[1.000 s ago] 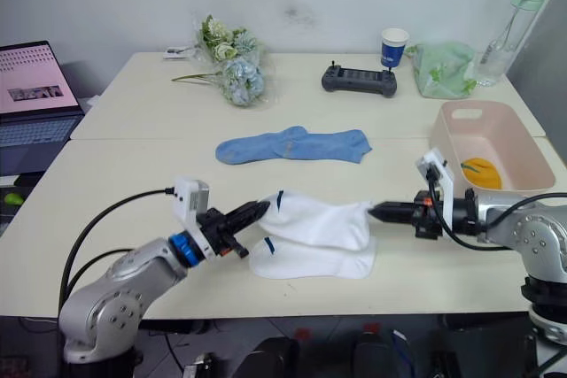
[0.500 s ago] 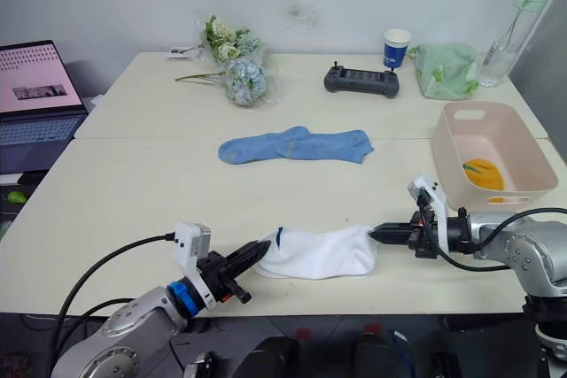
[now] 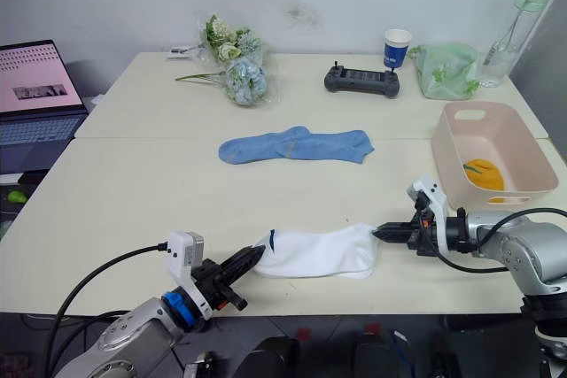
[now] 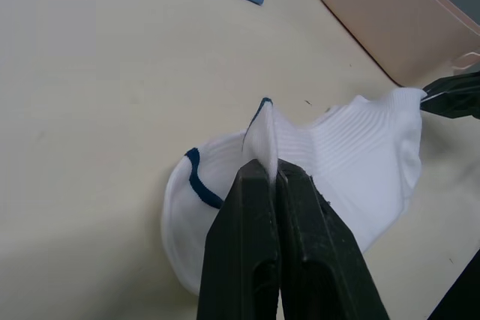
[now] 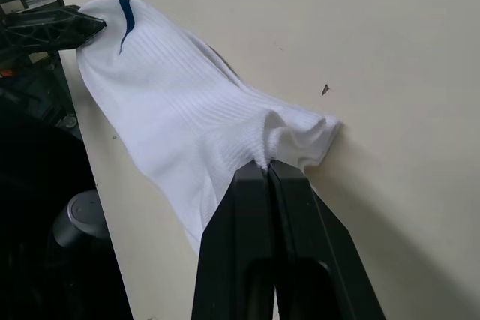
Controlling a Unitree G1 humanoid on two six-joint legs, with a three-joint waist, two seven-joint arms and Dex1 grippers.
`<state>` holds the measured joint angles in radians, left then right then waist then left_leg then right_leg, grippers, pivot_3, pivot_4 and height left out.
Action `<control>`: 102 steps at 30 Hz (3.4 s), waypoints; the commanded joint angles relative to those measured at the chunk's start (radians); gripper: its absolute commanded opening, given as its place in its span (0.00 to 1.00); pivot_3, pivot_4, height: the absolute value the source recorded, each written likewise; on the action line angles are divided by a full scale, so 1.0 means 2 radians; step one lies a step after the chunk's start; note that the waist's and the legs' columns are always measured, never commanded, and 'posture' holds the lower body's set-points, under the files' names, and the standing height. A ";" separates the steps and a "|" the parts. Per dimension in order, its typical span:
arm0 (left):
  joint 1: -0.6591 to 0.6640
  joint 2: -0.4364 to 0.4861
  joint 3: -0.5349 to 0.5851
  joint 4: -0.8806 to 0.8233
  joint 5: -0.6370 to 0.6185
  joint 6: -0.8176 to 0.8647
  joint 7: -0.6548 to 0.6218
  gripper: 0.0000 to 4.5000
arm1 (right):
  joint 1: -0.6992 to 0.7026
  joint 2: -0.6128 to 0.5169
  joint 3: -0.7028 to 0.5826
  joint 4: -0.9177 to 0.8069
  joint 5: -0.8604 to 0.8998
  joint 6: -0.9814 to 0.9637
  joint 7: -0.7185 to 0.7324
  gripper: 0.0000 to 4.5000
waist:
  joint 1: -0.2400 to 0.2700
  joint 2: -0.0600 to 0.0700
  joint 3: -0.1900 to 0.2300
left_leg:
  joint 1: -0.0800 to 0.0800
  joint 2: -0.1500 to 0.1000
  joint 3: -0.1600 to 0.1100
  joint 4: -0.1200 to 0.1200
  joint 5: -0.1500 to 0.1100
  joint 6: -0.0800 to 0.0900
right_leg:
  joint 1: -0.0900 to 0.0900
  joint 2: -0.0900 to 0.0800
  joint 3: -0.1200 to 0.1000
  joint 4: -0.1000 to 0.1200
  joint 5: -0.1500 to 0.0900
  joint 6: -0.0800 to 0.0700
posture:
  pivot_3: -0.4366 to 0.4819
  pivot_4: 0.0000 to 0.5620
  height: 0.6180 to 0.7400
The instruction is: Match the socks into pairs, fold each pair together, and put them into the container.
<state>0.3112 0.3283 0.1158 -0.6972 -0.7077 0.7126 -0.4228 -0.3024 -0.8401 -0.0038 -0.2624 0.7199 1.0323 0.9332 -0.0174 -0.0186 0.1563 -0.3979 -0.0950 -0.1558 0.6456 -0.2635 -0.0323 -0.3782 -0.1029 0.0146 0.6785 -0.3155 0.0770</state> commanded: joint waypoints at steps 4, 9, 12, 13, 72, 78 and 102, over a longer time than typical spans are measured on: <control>0.011 0.007 0.002 0.005 0.003 -0.027 -0.011 0.01 | -0.004 0.006 0.005 0.001 -0.013 -0.015 0.002 0.00 | 0.000 0.000 0.000 | 0.000 0.000 0.000 0.000 0.000 0.000 | 0.000 0.000 0.000 0.000 0.000 0.000 | 0.48 0.27 1.00; 0.018 0.012 -0.013 0.035 0.031 -0.055 -0.025 0.01 | -0.002 0.007 0.014 0.004 -0.024 -0.019 0.000 0.00 | 0.001 0.000 0.000 | 0.000 0.000 0.000 0.000 0.000 0.000 | 0.000 0.000 0.000 0.000 0.000 0.000 | 0.48 0.27 1.00; 0.018 0.014 -0.025 0.051 0.044 -0.069 -0.032 0.01 | -0.001 0.008 0.019 0.002 -0.029 -0.017 -0.002 0.00 | 0.001 0.000 0.000 | 0.000 0.000 0.000 0.000 0.000 0.001 | 0.000 0.000 0.000 0.000 0.000 0.000 | 0.48 0.27 1.00; 0.019 0.013 -0.028 0.053 0.048 -0.073 -0.034 0.01 | 0.000 0.008 0.018 0.001 -0.030 -0.016 -0.003 0.00 | 0.001 0.000 0.000 | 0.000 0.000 0.000 0.000 -0.001 0.001 | 0.000 0.000 0.000 0.000 0.000 0.000 | 0.48 0.27 1.00; -0.120 0.140 -0.155 0.214 0.253 -0.242 -0.147 0.01 | 0.089 0.051 0.104 0.019 -0.265 -0.382 0.015 0.00 | 0.002 0.000 0.000 | 0.001 0.000 -0.001 0.000 0.000 0.000 | 0.001 0.000 0.000 0.000 0.000 0.000 | 0.48 0.27 1.00; -0.103 0.145 -0.116 0.184 0.214 -0.249 -0.171 0.01 | 0.104 0.026 0.058 -0.008 -0.224 -0.368 0.034 0.00 | 0.001 0.000 0.000 | 0.003 0.000 -0.001 -0.001 0.000 0.000 | 0.002 0.000 0.000 0.000 0.000 0.000 | 0.48 0.27 1.00; -0.102 0.150 -0.094 0.150 0.188 -0.222 -0.200 0.01 | 0.098 0.019 0.007 -0.061 -0.111 -0.233 0.041 0.00 | 0.001 0.001 0.000 | 0.002 0.000 -0.002 -0.001 -0.001 0.001 | 0.002 0.000 -0.001 0.000 0.000 0.000 | 0.48 0.27 1.00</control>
<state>0.1078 0.6313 -0.1129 -0.3497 -0.2981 0.2762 -0.8191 -0.0835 -0.8118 0.0798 -0.3308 0.4137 0.4967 1.0397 -0.0161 -0.0175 0.1571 -0.3932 -0.0946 -0.1590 0.6443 -0.2648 -0.0307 -0.3737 -0.1023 0.0135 0.6775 -0.3156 0.0772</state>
